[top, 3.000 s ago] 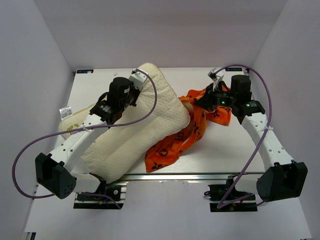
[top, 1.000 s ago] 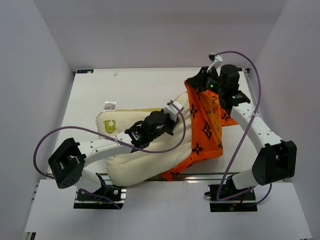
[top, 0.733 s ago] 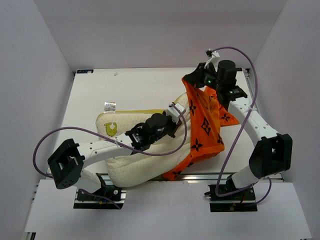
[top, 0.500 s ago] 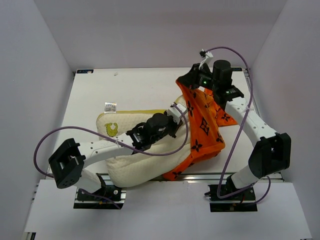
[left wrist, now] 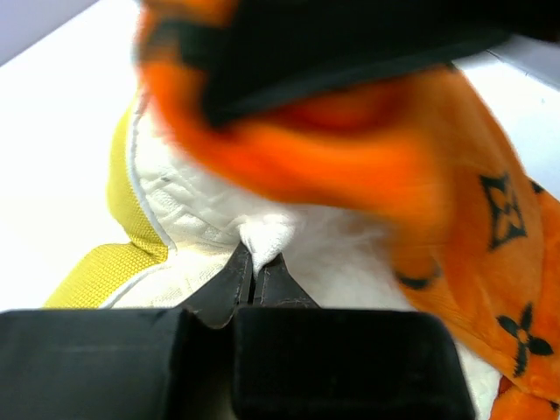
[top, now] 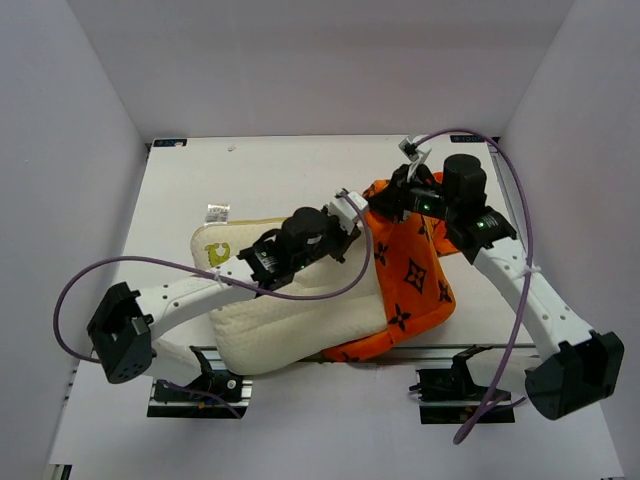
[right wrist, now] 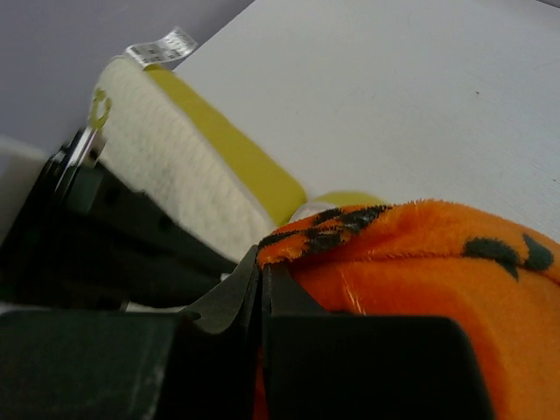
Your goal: Put the pillow into the pillowcase
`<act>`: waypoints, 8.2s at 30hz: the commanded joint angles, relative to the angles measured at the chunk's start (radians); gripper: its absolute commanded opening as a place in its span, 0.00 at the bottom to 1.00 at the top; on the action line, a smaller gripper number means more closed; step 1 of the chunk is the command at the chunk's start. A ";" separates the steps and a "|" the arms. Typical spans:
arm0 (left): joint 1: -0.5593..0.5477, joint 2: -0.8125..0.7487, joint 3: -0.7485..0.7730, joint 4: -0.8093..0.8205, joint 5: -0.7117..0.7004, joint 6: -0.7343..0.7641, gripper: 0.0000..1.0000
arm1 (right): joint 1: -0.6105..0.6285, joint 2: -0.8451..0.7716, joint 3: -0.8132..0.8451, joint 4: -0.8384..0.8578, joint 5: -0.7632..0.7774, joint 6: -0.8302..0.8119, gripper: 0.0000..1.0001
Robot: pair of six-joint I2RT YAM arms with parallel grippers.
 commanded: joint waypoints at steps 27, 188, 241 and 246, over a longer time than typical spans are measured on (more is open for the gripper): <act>0.181 0.006 0.336 0.153 0.196 -0.042 0.00 | 0.195 0.204 0.321 0.022 -0.151 0.025 0.00; 0.993 -0.409 0.147 -0.677 0.285 -0.590 0.73 | 0.083 0.740 0.407 0.026 0.109 0.258 0.89; 0.534 0.278 0.615 -0.562 0.163 0.153 0.00 | 0.047 0.681 0.270 0.324 -0.220 0.593 0.00; 0.512 0.170 0.621 -0.612 0.510 0.015 0.00 | -0.009 0.670 0.361 0.310 -0.209 0.564 0.00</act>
